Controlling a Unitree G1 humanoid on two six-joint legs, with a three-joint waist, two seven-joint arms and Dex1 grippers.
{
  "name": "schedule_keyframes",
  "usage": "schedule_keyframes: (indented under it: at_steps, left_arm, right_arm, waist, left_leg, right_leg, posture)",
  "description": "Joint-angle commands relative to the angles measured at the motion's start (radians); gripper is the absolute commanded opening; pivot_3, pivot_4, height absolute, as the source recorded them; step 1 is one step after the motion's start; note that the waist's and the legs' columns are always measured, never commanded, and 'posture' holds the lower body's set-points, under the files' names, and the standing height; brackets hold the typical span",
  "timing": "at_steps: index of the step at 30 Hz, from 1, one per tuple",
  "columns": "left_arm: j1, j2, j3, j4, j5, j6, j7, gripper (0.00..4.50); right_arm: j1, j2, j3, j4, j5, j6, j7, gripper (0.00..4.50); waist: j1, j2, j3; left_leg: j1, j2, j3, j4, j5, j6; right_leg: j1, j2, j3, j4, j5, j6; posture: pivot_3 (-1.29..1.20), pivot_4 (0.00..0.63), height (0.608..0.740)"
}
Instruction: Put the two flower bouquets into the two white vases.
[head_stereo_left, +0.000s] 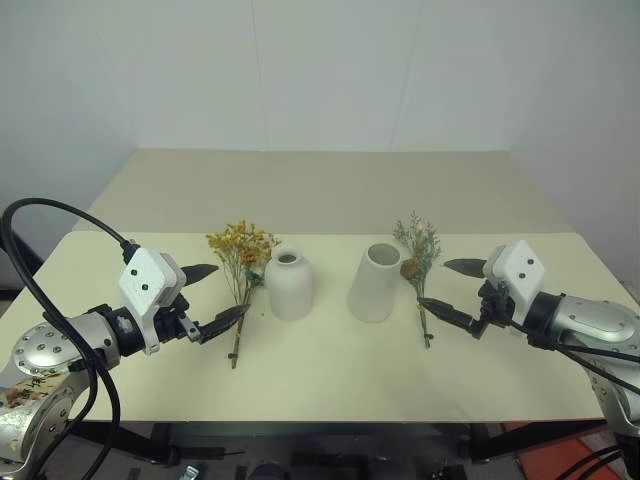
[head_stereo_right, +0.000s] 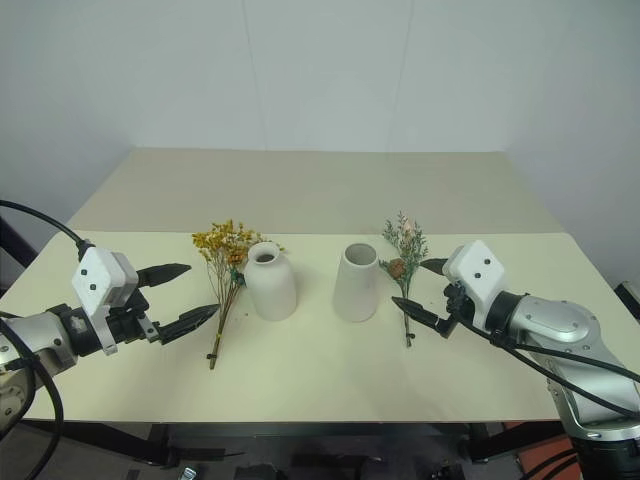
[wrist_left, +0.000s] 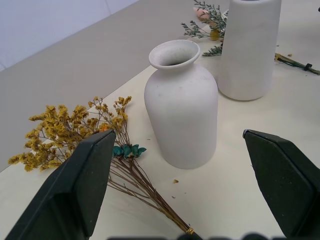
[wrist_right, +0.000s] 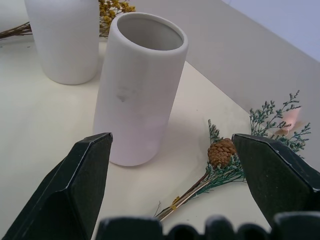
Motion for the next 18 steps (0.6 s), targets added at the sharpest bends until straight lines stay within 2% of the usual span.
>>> schedule_keyframes:
  at_steps: [1, 10, 18]
  left_arm:
    - [-0.011, 0.006, 0.011, -0.015, 0.002, -0.019, -0.006, 4.47]
    - [-0.011, 0.002, 0.027, -0.024, -0.003, 0.02, 0.037, 4.47]
    - [-0.131, 0.016, 0.015, -0.022, -0.079, 0.275, 0.196, 4.47]
  right_arm:
    - [-0.008, -0.012, -0.02, -0.012, -0.005, -0.017, 0.0, 4.5]
    - [-0.02, -0.003, -0.009, -0.006, -0.009, -0.021, -0.002, 4.5]
    - [-0.057, -0.002, -0.027, -0.009, 0.037, -0.03, 0.027, 4.5]
  waist:
    - [0.0, 0.0, 0.0]
    - [0.0, 0.0, 0.0]
    - [0.0, 0.0, 0.0]
  left_leg:
    - [0.0, 0.0, 0.0, 0.0, 0.0, 0.0]
    - [0.0, 0.0, 0.0, 0.0, 0.0, 0.0]
    - [0.0, 0.0, 0.0, 0.0, 0.0, 0.0]
  right_leg:
    - [0.0, 0.0, 0.0, 0.0, 0.0, 0.0]
    - [0.0, 0.0, 0.0, 0.0, 0.0, 0.0]
    - [0.0, 0.0, 0.0, 0.0, 0.0, 0.001]
  posture:
    - [0.0, 0.15, 0.74]
    - [0.0, 0.15, 0.74]
    - [0.0, 0.15, 0.74]
